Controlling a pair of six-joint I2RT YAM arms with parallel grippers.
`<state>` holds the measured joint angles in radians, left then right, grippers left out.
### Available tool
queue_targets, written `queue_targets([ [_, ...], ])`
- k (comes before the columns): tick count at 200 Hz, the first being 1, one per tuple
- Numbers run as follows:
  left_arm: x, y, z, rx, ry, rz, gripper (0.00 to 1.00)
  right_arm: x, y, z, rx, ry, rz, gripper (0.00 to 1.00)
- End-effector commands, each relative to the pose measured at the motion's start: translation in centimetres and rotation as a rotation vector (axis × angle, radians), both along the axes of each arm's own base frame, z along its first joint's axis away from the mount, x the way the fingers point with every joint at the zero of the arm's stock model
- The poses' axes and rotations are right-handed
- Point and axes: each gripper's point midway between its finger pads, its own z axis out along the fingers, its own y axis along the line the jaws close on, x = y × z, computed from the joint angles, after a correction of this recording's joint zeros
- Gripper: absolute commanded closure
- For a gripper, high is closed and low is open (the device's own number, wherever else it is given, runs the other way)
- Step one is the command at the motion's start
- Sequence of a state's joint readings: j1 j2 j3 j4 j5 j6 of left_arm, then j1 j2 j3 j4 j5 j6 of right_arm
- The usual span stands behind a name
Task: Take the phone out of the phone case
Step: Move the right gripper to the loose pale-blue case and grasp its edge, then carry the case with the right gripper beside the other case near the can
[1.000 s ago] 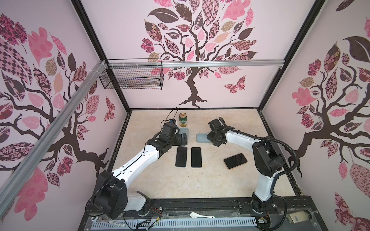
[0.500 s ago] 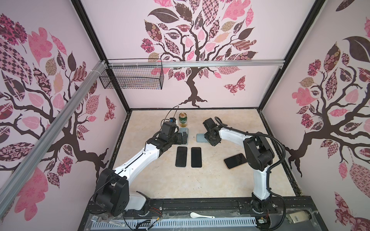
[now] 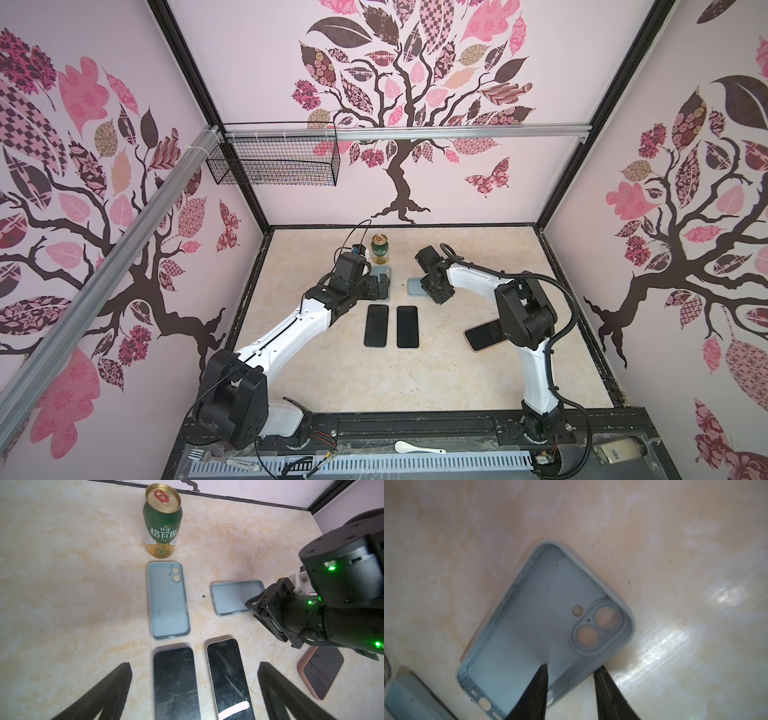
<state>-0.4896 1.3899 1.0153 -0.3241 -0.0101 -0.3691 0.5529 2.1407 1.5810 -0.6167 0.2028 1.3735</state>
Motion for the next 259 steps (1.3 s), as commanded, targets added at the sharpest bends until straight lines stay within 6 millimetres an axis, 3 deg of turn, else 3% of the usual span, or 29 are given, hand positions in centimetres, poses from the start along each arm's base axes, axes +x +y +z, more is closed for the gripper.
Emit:
queue_targets([
  [1,0.6,-0.1,1.0,-0.006,-0.027,0.004,0.02,-0.6,-0.1,-1.4,-0.055,0.054,-0.005,0.62],
  [112,0.3,0.6,1.4,0.011,-0.034,0.021,0.02,-0.7,0.2,-2.5,-0.059,0.071,-0.005,0.85],
  [172,0.2,0.9,1.1,0.01,-0.022,0.031,0.02,0.9,-0.9,-1.8,-0.032,0.038,-0.025,0.99],
  [207,0.0,0.6,1.2,-0.007,-0.014,0.022,0.02,2.6,-3.6,-0.3,-0.031,-0.017,-0.052,1.0],
  [229,-0.4,-0.4,1.3,-0.065,0.002,-0.01,0.02,4.1,-5.1,1.9,-0.079,-0.105,0.034,1.0],
  [238,-0.6,-0.9,1.2,-0.102,0.012,-0.025,0.02,4.9,-5.0,3.1,-0.116,-0.15,0.137,1.0],
  [259,-0.6,-1.2,0.6,-0.181,0.041,-0.028,0.02,6.1,-2.2,5.7,-0.121,-0.233,0.451,1.0],
])
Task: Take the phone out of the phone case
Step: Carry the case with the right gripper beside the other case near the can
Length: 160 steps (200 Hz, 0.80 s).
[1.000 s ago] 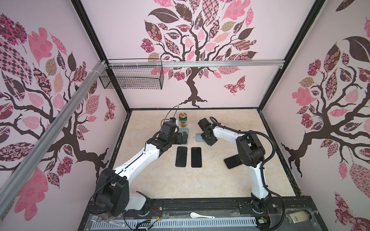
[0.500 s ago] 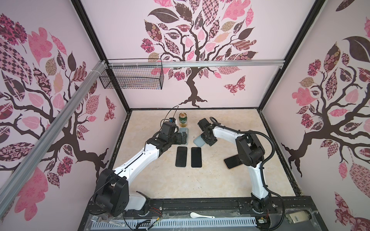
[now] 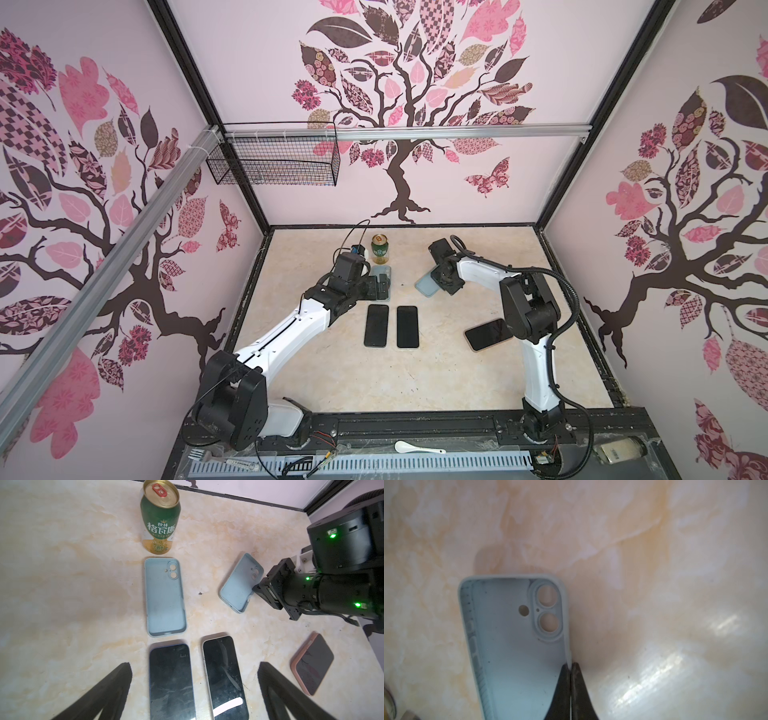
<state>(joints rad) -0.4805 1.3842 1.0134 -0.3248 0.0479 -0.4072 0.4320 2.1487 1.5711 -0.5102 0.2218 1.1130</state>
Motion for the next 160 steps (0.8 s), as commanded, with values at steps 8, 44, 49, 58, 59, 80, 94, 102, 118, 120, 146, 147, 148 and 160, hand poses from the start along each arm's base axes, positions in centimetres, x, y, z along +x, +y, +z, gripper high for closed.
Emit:
queue_targets([
  [8,0.0,-0.5,0.1,-0.161,0.029,-0.005,0.02,1.7,3.2,5.7,-0.039,-0.152,0.411,1.0],
  [44,1.4,1.3,-1.7,-0.309,0.088,0.06,0.02,1.3,4.9,6.5,-0.043,-0.19,0.614,1.0],
  [49,1.5,1.7,-1.8,-0.304,0.09,0.072,0.02,1.4,5.0,6.4,-0.05,-0.179,0.627,1.0],
  [58,1.8,2.3,-2.1,-0.292,0.093,0.097,0.02,1.5,5.3,6.3,-0.067,-0.154,0.649,1.0],
  [59,1.8,2.4,-2.2,-0.291,0.093,0.1,0.02,1.5,5.3,6.2,-0.07,-0.148,0.652,1.0],
  [80,2.4,3.3,-2.5,-0.291,0.096,0.138,0.02,1.7,6.6,5.5,-0.1,-0.103,0.709,1.0],
  [94,2.7,3.8,-2.6,-0.295,0.096,0.162,0.02,1.9,7.5,5.0,-0.106,-0.078,0.736,1.0],
  [102,2.8,4.0,-2.8,-0.294,0.097,0.173,0.02,2.1,8.0,4.8,-0.108,-0.066,0.748,1.0],
  [118,3.0,4.5,-3.1,-0.286,0.096,0.201,0.02,2.4,8.8,4.4,-0.102,-0.049,0.757,1.0],
  [120,3.0,4.6,-3.1,-0.286,0.096,0.205,0.02,2.4,8.9,4.3,-0.102,-0.046,0.757,1.0],
  [146,3.1,5.1,-3.6,-0.293,0.1,0.229,0.02,2.7,9.5,3.7,-0.094,-0.019,0.748,1.0],
  [147,3.1,5.1,-3.6,-0.293,0.1,0.229,0.02,2.7,9.5,3.6,-0.094,-0.017,0.747,1.0],
  [148,3.2,5.1,-3.6,-0.294,0.1,0.228,0.02,2.7,9.5,3.6,-0.094,-0.017,0.747,1.0],
  [160,3.1,5.1,-3.9,-0.293,0.108,0.228,0.02,2.9,9.7,3.5,-0.093,-0.008,0.741,1.0],
])
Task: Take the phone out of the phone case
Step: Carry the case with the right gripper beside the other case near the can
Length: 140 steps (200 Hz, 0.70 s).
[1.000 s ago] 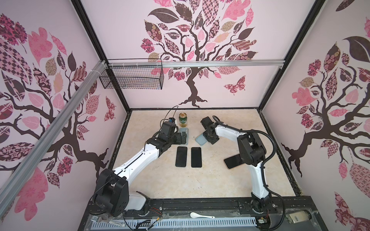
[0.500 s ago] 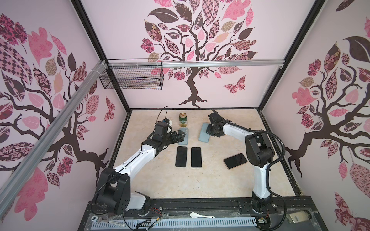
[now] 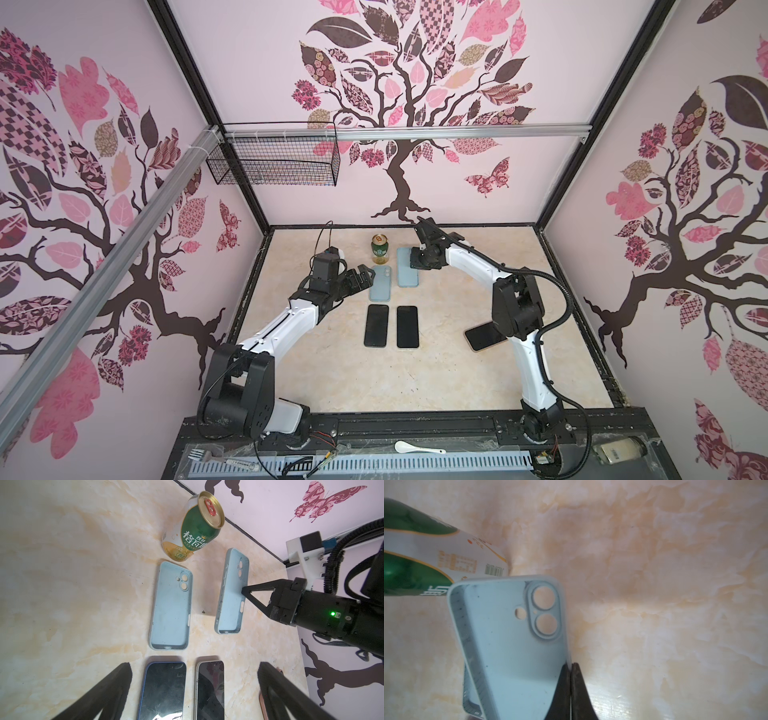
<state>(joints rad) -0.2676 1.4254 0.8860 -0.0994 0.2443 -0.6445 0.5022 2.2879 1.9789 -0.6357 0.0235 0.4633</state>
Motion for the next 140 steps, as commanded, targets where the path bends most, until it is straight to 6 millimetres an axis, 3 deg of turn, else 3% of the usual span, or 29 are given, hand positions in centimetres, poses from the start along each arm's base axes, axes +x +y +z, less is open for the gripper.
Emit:
queue_targets([
  [1,0.0,0.4,-1.3,-0.001,0.021,0.022,0.02,-0.8,-0.2,-2.1,-0.045,0.089,0.003,1.0],
  [88,-0.2,0.1,-1.8,-0.009,0.038,0.007,0.02,-1.2,-0.4,-4.7,-0.073,0.182,-0.068,1.0],
  [140,-0.2,-0.3,-1.8,-0.017,0.044,-0.014,0.02,-1.7,-0.2,-5.1,-0.069,0.204,-0.056,1.0],
])
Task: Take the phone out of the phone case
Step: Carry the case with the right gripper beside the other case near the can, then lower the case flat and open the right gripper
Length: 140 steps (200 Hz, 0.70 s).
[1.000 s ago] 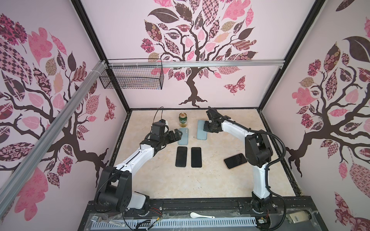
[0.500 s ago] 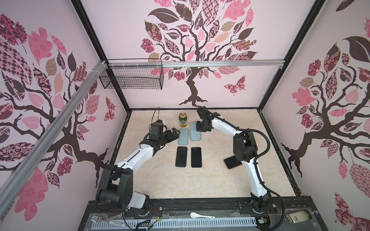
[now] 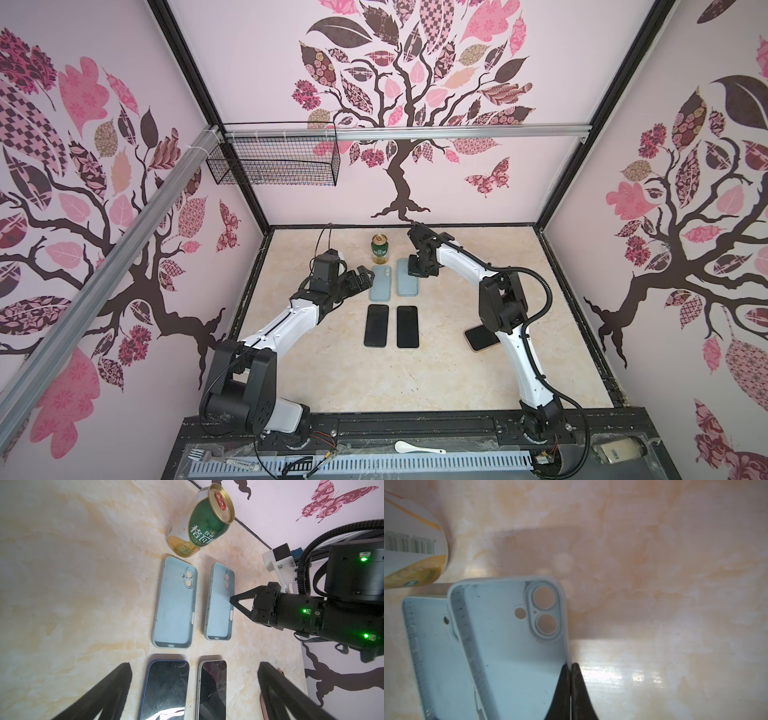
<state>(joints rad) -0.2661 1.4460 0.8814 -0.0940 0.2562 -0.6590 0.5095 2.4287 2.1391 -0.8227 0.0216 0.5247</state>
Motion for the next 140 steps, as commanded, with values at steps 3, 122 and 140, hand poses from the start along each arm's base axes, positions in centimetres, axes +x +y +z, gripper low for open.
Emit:
queue_targets([
  [3,-0.2,-0.2,-0.9,-0.007,0.015,-0.017,0.02,-0.6,0.0,-1.1,-0.012,0.047,-0.008,1.0],
  [122,-0.2,-0.3,-0.9,-0.01,0.018,-0.029,0.02,-0.5,0.3,-3.0,-0.012,0.074,-0.015,0.87],
  [140,-0.3,-0.3,-0.9,-0.001,0.016,-0.036,0.02,-0.3,0.4,-2.6,-0.004,0.067,-0.014,0.8],
])
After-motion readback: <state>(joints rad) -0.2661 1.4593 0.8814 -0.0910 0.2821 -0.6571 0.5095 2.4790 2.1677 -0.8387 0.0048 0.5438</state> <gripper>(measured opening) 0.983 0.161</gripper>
